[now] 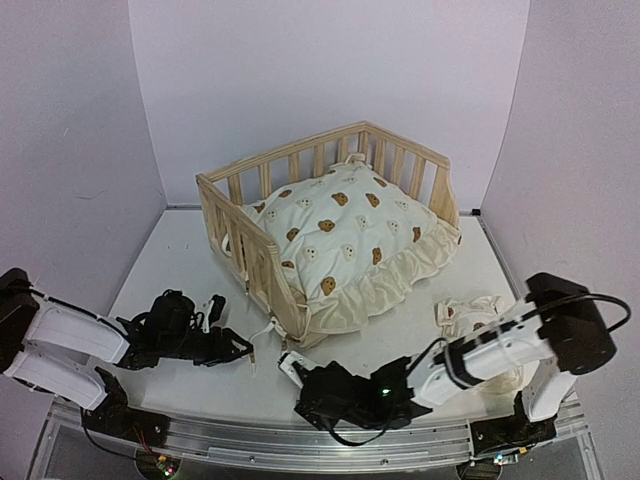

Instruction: Set up the pet bed

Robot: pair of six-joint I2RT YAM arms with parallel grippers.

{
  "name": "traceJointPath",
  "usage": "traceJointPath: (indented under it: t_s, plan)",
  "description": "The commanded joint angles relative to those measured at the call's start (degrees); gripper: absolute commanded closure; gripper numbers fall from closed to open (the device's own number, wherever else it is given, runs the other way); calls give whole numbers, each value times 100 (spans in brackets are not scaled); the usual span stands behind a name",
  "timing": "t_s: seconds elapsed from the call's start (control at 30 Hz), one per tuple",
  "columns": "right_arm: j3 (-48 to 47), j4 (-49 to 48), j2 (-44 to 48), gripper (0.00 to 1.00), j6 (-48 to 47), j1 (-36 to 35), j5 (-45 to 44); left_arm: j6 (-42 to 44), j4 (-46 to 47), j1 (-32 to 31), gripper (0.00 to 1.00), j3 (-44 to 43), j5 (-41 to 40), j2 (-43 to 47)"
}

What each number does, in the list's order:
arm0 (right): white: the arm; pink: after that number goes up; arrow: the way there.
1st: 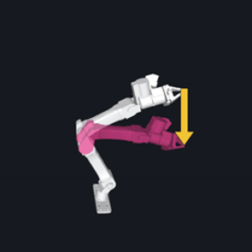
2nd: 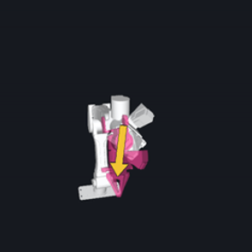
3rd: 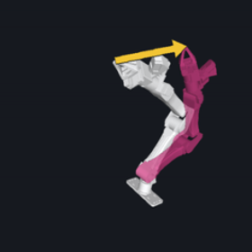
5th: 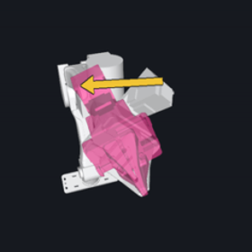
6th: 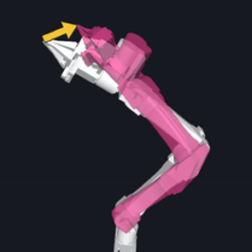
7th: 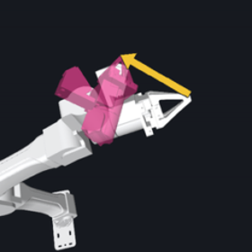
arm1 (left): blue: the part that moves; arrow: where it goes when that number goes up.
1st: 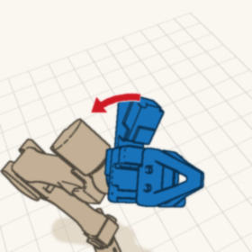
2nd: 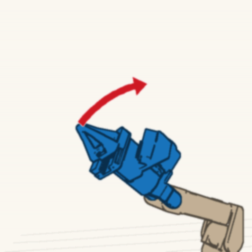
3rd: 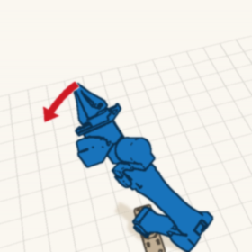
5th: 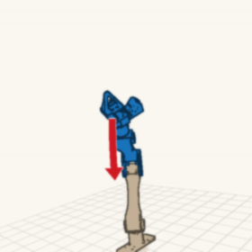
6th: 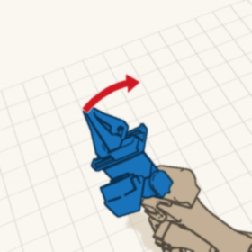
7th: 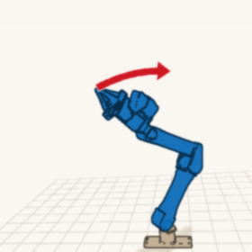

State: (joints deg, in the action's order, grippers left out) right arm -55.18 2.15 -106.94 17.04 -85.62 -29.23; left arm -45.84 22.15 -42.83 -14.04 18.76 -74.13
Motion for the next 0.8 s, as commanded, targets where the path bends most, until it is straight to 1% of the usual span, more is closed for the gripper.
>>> traceJointPath:
  t_s: [0.0,0.07,0.1,0.13,0.17,0.27,0.33,0.43,0.53,0.63,0.77]
  plan:
    - [508,1453,1474,19,966,-51,868,-234,-596,28,47,84,-597,879]
    - [446,1743,1891,10,840,-46,859,-253,-1127,42,41,-3,-777,1285]
    - [293,1870,2035,7,674,-36,778,-227,-1518,46,34,-115,-907,1489]
    - [76,2026,2104,4,544,-1,608,-155,-1875,44,24,-263,-1048,1661]
    - [-157,2140,2136,2,417,84,548,-64,-2373,51,20,-438,-1191,1819]
    - [-897,2326,2027,2,160,553,579,224,-3582,71,13,-992,-1789,2316]
    - [-1321,2350,1909,2,135,909,807,333,-4182,87,11,-1325,-2135,2624]
    - [-2000,2325,1591,2,-160,1115,757,370,-4711,90,10,-1677,-2341,3144]
    - [-2998,2543,1017,2,-471,1173,570,393,-5050,99,9,-1989,-2433,3565]
    - [-3793,2870,508,2,-456,1222,179,581,-5239,99,9,-2324,-2351,3854]
    - [-4339,2919,145,2,-515,1244,-217,765,-5523,102,9,-2591,-2488,4121]
